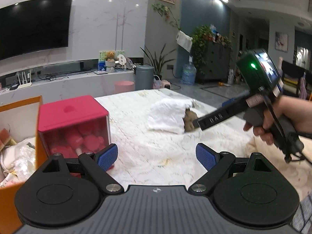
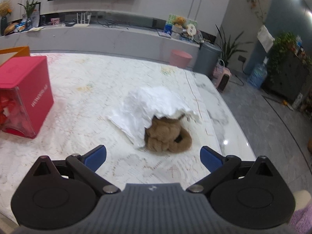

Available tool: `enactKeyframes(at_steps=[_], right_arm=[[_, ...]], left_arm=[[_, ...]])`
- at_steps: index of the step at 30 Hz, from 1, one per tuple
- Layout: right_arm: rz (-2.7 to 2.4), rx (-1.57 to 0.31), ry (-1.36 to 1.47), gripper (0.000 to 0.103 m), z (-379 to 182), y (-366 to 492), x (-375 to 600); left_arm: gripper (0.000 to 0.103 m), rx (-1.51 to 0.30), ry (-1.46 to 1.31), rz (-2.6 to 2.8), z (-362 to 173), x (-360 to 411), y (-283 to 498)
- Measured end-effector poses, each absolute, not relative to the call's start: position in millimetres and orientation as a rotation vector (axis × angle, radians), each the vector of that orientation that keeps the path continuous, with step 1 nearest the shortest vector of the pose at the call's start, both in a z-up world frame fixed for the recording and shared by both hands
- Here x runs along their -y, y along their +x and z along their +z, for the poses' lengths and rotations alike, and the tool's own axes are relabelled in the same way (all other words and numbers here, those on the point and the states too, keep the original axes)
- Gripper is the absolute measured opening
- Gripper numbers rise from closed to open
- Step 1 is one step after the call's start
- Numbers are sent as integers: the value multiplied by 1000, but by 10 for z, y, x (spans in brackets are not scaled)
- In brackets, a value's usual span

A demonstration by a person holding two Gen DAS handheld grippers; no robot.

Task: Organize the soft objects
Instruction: 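Move both grippers to the brown teddy bear under the white cloth, then grasp the teddy bear with the right gripper while the left gripper grasps the white cloth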

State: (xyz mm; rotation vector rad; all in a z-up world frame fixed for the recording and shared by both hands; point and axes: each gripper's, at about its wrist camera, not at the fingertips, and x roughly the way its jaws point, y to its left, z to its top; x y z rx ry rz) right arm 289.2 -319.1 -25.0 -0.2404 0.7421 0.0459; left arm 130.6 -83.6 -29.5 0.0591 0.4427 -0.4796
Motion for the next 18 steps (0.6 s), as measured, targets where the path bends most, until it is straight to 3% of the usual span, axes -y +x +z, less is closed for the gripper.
enactKeyframes(at_steps=[18], right_arm=[[77,-720,-116,100,-652,3251,3483]], left_arm=[[103,-527,151,-462,-669,937,1292]])
